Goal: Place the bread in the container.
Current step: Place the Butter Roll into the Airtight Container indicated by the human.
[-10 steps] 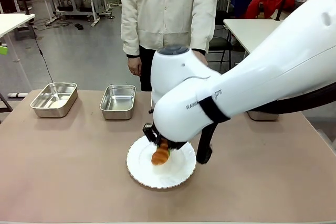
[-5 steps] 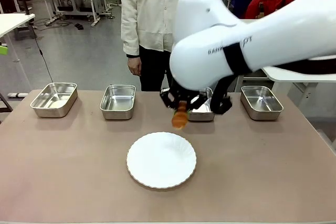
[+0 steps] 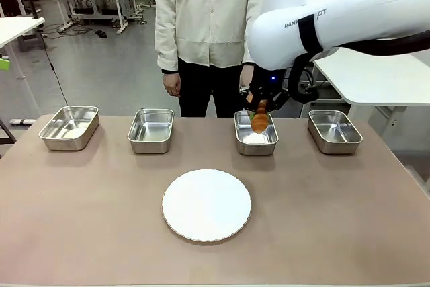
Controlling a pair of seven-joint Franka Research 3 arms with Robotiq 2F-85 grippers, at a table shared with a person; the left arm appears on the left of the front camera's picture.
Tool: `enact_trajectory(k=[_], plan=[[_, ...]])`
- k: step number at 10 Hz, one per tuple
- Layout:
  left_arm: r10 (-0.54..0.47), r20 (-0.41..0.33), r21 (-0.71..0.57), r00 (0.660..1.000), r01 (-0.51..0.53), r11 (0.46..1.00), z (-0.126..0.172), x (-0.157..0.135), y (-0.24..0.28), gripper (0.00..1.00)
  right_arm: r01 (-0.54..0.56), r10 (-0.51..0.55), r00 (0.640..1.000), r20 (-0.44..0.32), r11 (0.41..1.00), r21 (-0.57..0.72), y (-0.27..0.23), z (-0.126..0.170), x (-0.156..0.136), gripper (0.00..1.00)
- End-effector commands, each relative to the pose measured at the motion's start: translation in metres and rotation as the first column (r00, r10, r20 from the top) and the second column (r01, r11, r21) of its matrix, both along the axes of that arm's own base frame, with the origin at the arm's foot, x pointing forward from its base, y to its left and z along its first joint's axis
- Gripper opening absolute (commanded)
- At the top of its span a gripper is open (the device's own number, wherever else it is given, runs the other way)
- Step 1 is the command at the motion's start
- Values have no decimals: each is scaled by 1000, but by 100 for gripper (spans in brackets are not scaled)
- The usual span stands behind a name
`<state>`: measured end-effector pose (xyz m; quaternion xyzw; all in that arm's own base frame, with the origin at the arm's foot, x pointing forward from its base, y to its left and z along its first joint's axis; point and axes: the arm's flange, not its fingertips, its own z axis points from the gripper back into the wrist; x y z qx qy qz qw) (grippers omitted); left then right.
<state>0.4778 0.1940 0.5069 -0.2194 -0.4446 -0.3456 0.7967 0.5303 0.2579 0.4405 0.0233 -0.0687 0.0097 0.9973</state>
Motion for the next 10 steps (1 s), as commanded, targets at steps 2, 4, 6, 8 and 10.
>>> enact_trajectory(k=[2, 4, 6, 8, 10], plan=[[-4, 13, -5, 1000, 4, 1000, 2, -1, -1, 100, -87, 87, 996, -12, 996, 29, -13, -27, 43, 33], [-4, 13, -5, 1000, 4, 1000, 2, -1, -1, 100, -102, 103, 995, -8, 992, 69, -27, -53, 70, 33], [-4, 13, -5, 1000, 4, 1000, 2, -1, -1, 100, -115, 117, 993, -12, 988, 100, -33, -68, 80, 33], [-4, 13, -5, 1000, 4, 1000, 2, -1, -1, 100, -136, 136, 991, 7, 985, 107, -33, -75, 81, 89], [-4, 13, -5, 1000, 4, 1000, 2, -1, -1, 100, -135, 134, 991, 13, 987, 90, -31, -70, 78, 100]])
